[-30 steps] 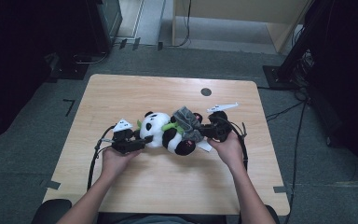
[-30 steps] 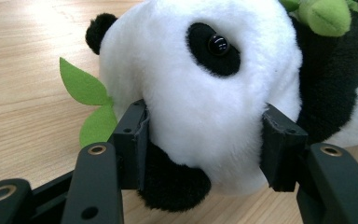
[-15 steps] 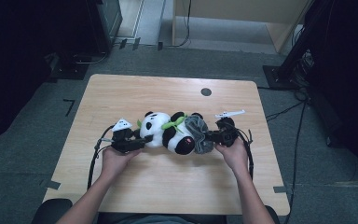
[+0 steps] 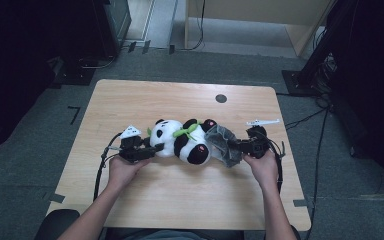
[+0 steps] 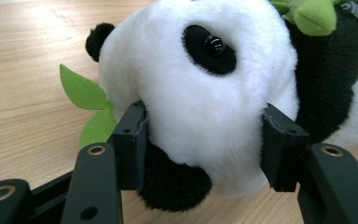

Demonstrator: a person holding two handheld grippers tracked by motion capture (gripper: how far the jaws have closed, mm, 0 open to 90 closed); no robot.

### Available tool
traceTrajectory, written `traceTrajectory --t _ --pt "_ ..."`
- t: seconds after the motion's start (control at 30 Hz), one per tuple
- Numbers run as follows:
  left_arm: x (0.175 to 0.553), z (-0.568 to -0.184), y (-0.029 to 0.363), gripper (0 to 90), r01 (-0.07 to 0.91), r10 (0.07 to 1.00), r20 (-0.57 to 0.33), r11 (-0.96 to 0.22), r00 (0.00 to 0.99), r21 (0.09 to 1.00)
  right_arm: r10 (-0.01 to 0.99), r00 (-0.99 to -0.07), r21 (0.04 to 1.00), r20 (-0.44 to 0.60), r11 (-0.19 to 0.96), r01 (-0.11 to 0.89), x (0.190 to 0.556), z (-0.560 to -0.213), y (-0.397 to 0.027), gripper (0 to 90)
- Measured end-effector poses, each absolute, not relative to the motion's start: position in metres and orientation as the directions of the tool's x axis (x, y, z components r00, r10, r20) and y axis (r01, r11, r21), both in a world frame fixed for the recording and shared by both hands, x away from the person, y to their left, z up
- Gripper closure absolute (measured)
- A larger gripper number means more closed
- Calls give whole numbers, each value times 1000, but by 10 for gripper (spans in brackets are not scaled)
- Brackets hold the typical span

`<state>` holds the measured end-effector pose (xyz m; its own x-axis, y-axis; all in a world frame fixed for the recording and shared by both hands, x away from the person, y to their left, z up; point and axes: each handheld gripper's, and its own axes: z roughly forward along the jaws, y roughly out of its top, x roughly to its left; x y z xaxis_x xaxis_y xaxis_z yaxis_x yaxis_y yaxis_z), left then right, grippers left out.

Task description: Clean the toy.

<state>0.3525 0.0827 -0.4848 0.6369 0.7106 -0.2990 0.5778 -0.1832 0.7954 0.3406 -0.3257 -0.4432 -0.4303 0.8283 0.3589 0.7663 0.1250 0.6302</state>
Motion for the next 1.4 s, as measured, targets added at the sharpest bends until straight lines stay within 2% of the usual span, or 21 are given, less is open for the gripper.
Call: traceTrajectory --t 0.2,0.4,0.6,0.73,0.83,1.4 --pt "352 -485 82 435 574 710 -293 -188 640 797 789 -502 692 356 138 708 323 -404 -317 795" --pt "352 -484 81 435 574 712 -294 -186 638 797 728 -605 744 323 201 638 305 -371 -290 795" --pt "351 -484 80 440 577 711 -289 -198 641 793 669 -690 737 274 316 598 294 -363 -249 793" --pt "350 -484 79 443 569 712 -269 -220 649 792 691 -683 685 238 379 622 301 -384 -236 792" --pt "350 -484 79 443 571 712 -271 -219 648 791 693 -664 685 282 340 645 307 -392 -244 792" --pt "352 -485 82 432 584 698 -297 -213 652 783 764 -571 669 299 259 696 317 -402 -279 793"
